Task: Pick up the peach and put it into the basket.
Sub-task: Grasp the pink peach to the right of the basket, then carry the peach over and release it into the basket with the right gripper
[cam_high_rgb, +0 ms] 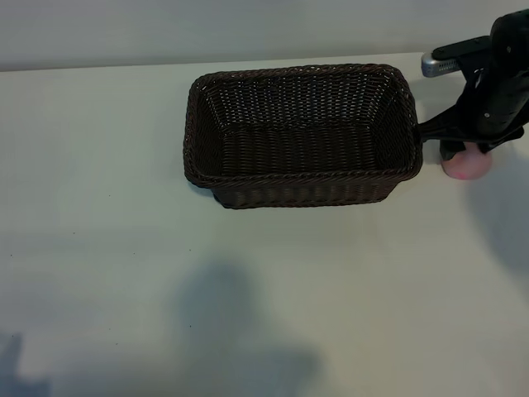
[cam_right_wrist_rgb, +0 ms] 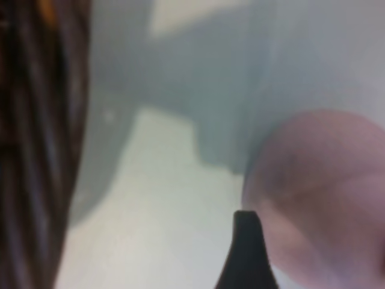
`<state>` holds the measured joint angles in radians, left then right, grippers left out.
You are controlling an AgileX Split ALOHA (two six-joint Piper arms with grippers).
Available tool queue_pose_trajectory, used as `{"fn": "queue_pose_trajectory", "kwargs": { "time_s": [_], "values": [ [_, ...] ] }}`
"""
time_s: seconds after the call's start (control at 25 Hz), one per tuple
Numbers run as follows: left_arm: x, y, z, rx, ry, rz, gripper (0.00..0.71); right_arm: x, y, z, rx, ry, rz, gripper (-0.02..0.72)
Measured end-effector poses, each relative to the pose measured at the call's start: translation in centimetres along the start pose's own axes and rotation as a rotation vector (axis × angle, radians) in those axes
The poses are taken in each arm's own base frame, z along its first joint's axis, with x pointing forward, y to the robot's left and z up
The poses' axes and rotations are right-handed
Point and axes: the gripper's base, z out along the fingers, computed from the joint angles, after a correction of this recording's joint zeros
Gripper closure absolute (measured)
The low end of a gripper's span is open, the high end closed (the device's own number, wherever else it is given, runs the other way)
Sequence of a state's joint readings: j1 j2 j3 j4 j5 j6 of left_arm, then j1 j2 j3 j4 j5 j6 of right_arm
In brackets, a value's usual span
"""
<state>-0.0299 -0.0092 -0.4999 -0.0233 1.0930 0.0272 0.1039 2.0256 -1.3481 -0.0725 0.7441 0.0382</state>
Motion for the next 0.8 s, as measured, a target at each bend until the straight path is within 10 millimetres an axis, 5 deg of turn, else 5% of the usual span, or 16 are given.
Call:
{"fn": "queue_pose_trajectory", "kwargs": {
  "time_s": [0.12, 0.32, 0.6, 0.8],
  "values": [
    [0.0, 0.0, 0.0, 0.0, 0.0, -0.001, 0.225, 0.1, -0.2, 0.4, 0.0, 0.01, 0.007, 0.25],
    [0.0, 0.0, 0.0, 0.0, 0.0, -0.003, 0.225, 0.2, -0.4, 0.3, 0.019, 0.028, -0.012, 0.615],
    [0.0, 0.0, 0.0, 0.0, 0.0, -0.003, 0.225, 0.1, -0.6, -0.7, 0.033, 0.027, -0.02, 0.658],
    [0.0, 0.0, 0.0, 0.0, 0.0, -0.003, 0.225, -1.2, -0.9, -6.0, 0.043, -0.038, -0.007, 0.658]
  ]
}}
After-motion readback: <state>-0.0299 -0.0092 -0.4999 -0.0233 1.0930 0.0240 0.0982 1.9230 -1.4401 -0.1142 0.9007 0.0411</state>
